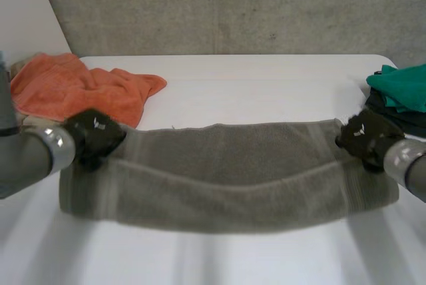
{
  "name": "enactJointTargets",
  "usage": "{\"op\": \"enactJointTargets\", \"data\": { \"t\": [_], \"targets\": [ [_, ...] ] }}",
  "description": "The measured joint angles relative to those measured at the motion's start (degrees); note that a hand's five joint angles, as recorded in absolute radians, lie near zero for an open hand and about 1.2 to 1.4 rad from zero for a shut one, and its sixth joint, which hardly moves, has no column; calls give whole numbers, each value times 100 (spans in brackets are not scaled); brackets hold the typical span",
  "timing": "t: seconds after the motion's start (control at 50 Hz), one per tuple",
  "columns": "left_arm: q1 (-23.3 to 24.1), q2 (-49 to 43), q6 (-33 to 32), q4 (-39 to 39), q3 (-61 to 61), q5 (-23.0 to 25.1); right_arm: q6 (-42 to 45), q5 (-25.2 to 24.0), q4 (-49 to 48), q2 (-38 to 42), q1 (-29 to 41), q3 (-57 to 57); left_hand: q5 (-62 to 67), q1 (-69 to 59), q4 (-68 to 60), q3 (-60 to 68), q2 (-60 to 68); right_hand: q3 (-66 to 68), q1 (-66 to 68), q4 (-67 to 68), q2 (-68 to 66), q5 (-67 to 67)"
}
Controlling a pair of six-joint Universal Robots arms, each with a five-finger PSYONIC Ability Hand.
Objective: Fold the laundry.
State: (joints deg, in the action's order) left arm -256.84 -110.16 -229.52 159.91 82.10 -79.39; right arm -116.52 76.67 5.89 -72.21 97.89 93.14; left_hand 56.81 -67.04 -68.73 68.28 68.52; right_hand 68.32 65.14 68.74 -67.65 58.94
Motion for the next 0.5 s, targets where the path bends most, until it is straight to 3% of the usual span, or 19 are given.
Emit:
{"op": "enactJointTargets", "data": {
  "t": [0.08, 0.2, 0.26, 0.32, 0.5],
  "targets": [
    [266, -640, 277, 428, -798, -428, -401, 319, -643, 503, 259, -504, 0, 0, 0, 0, 0, 0, 0, 0, 0, 0],
    [401, -1155, 354, 578, -1448, -821, -654, 527, -1196, 953, 403, -945, 1, 0, 0, 0, 0, 0, 0, 0, 0, 0],
    [495, -1684, 363, 590, -2156, -1249, -802, 704, -1692, 1465, 512, -1461, 1, 0, 0, 0, 0, 0, 0, 0, 0, 0],
    [495, -1684, 363, 590, -2156, -1249, -802, 704, -1692, 1465, 512, -1461, 1, 0, 0, 0, 0, 0, 0, 0, 0, 0],
    [683, -2534, 353, 626, -3178, -1704, -802, 1069, -2154, 2572, 681, -2612, 1, 0, 0, 0, 0, 0, 0, 0, 0, 0]
  ]
}}
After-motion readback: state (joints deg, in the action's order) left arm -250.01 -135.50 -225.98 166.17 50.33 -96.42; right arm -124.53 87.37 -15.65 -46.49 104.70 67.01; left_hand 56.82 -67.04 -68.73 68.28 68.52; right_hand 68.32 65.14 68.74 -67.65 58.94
